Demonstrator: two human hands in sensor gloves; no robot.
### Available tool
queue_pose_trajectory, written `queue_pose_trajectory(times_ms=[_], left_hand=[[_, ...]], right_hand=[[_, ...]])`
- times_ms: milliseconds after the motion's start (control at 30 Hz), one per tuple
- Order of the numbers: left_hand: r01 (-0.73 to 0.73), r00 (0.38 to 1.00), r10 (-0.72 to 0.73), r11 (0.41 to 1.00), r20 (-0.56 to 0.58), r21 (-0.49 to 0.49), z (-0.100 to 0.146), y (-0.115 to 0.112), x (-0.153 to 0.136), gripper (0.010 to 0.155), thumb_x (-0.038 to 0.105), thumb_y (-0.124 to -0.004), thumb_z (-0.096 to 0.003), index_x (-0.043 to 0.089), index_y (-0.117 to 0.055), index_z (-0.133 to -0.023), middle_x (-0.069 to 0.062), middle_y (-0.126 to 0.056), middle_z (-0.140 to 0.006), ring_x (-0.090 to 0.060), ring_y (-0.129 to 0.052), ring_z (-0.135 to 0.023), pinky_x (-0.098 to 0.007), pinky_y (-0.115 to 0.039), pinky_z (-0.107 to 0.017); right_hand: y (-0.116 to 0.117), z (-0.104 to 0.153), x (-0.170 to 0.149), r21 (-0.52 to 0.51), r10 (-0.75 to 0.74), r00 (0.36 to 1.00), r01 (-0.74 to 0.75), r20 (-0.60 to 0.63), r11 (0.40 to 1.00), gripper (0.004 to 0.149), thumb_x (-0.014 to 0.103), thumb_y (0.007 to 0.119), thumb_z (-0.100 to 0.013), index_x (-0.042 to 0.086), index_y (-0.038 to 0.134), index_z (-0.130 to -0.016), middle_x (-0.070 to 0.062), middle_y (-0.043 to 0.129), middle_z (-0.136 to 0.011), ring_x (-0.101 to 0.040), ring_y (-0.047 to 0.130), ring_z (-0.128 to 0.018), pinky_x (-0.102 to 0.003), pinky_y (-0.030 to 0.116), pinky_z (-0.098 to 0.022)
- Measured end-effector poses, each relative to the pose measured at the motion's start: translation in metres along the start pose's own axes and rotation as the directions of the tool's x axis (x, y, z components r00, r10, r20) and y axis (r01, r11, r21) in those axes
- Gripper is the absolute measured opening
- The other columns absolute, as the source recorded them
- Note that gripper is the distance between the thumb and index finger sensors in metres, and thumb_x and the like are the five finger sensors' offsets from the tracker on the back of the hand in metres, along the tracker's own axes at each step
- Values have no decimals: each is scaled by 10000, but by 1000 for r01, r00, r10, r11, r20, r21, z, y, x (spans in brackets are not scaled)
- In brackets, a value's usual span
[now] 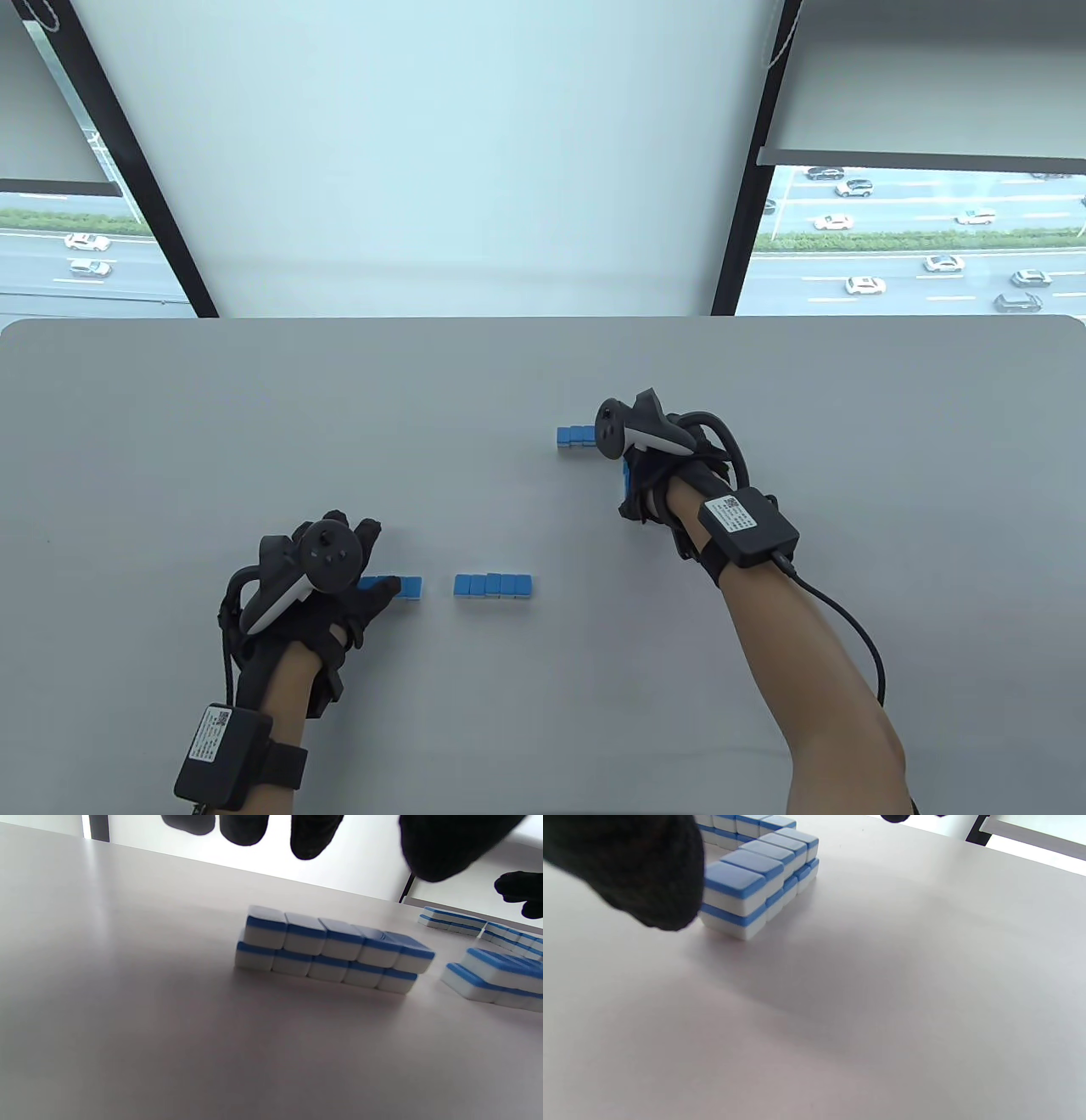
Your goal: Build mahjong tile wall
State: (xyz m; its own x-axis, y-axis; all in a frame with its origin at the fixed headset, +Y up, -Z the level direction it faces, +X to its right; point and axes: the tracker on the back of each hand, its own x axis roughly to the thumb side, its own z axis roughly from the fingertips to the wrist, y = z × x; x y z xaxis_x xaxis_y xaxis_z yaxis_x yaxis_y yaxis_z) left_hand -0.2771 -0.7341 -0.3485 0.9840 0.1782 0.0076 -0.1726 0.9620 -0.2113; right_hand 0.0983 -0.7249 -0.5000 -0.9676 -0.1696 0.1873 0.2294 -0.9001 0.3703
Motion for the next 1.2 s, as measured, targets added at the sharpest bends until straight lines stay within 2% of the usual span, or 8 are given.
queue_pose_trajectory(times_ms=[200, 400, 567, 700, 900, 1067, 1133, 1200], left_hand=[[-11, 1000, 11, 1000, 19, -1, -1, -2, 3, 817, 673, -696, -402, 329, -481, -1111, -78, -400, -1198, -450, -387, -1082, -751, -329, -693], [-18, 999, 18, 1000, 44, 2, -2, -3, 7, 812, 672, -697, -403, 328, -492, -1109, -75, -414, -1197, -451, -404, -1081, -747, -338, -697], [-20, 997, 19, 1000, 68, 15, -3, -3, 13, 807, 671, -699, -402, 323, -510, -1106, -76, -435, -1193, -448, -425, -1079, -747, -350, -698], [-14, 996, 11, 999, 85, 30, -3, -1, 18, 801, 670, -700, -402, 323, -525, -1103, -69, -458, -1191, -439, -447, -1079, -744, -365, -701], [-11, 996, 5, 998, 93, 59, -4, -1, 21, 779, 665, -702, -402, 336, -554, -1093, -47, -498, -1185, -427, -495, -1074, -736, -395, -703], [-13, 997, 5, 995, 79, 102, -4, 1, 18, 767, 663, -704, -401, 332, -587, -1083, -44, -540, -1175, -421, -545, -1062, -727, -429, -706], [-22, 998, 16, 994, 61, 111, -5, 2, 14, 762, 663, -704, -400, 333, -597, -1078, -40, -555, -1171, -418, -561, -1057, -725, -441, -705], [-22, 999, 18, 993, 41, 117, -5, 2, 10, 758, 662, -704, -401, 331, -607, -1075, -41, -565, -1168, -418, -572, -1053, -722, -450, -704]], right_hand=[[-9, 47, -22, -70, -10, 998, 5, -70, 998, 1045, 583, 783, -354, 228, 19, -973, -91, 105, -1094, -490, 299, -1027, -639, 338, -756], [-6, 105, -56, -109, -126, 982, 111, -141, 988, 847, 586, 733, -376, 274, 306, -1037, -24, 369, -1118, -433, 375, -1035, -644, 331, -739], [11, 150, -82, -192, -281, 945, 248, -168, 950, 788, 597, 710, -385, 310, 373, -1038, 17, 394, -1125, -348, 321, -1048, -623, 258, -722], [32, 172, -97, -217, -335, 921, 292, -200, 932, 760, 619, 680, -396, 343, 382, -1038, 31, 369, -1133, -332, 267, -1041, -626, 202, -700], [66, 180, -109, -279, -456, 865, 395, -207, 875, 762, 630, 677, -394, 358, 383, -1042, 2, 320, -1141, -378, 219, -1035, -642, 155, -688], [85, 170, -105, -299, -391, 894, 319, -220, 899, 780, 634, 679, -379, 343, 392, -1043, -32, 310, -1139, -406, 232, -1034, -647, 151, -691], [94, 166, -104, -344, -395, 893, 308, -216, 887, 775, 631, 683, -374, 345, 405, -1039, -27, 314, -1137, -402, 237, -1035, -644, 150, -694], [100, 163, -106, -326, -411, 888, 334, -208, 885, 776, 632, 687, -366, 346, 418, -1035, -30, 324, -1134, -407, 244, -1033, -645, 156, -693]])
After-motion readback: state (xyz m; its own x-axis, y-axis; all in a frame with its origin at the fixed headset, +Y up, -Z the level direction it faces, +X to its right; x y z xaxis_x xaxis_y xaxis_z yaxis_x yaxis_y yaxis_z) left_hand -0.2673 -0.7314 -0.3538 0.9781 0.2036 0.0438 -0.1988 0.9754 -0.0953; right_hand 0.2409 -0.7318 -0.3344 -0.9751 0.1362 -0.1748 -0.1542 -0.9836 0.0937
